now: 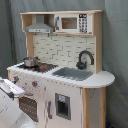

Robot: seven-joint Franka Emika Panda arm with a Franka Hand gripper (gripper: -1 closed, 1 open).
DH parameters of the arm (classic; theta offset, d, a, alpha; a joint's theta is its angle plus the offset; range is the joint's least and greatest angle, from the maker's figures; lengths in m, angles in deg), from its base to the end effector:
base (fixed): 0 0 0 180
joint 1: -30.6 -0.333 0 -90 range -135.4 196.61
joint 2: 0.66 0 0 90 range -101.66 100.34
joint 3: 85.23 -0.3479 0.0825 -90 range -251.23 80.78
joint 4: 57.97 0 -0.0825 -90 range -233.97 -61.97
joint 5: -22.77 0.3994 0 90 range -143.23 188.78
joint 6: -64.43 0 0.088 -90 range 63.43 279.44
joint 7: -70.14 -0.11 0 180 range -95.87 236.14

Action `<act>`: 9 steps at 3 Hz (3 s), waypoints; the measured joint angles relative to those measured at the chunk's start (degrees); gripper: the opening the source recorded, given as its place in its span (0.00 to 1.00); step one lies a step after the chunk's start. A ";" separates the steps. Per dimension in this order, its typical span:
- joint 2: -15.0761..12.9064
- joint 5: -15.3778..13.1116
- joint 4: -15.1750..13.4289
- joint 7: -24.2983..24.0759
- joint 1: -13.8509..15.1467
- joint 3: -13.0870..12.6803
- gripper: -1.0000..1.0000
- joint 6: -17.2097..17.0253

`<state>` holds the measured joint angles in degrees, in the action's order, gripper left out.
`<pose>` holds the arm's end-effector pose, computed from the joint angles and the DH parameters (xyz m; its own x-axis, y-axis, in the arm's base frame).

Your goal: Play with the kitchen

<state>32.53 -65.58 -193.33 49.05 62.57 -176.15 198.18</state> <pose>0.2723 0.4428 0.3570 0.0282 0.8458 -0.5328 0.0566 0.5308 0.8456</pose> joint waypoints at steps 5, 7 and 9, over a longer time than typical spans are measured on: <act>0.11 0.28 13.13 19.79 10.82 -11.70 1.00 -1.52; 0.17 0.28 15.97 22.64 19.47 -18.39 1.00 -1.48; 0.27 0.28 19.57 22.62 27.70 -25.73 1.00 -1.48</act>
<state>32.80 -65.30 -173.76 71.67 90.27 -201.88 196.69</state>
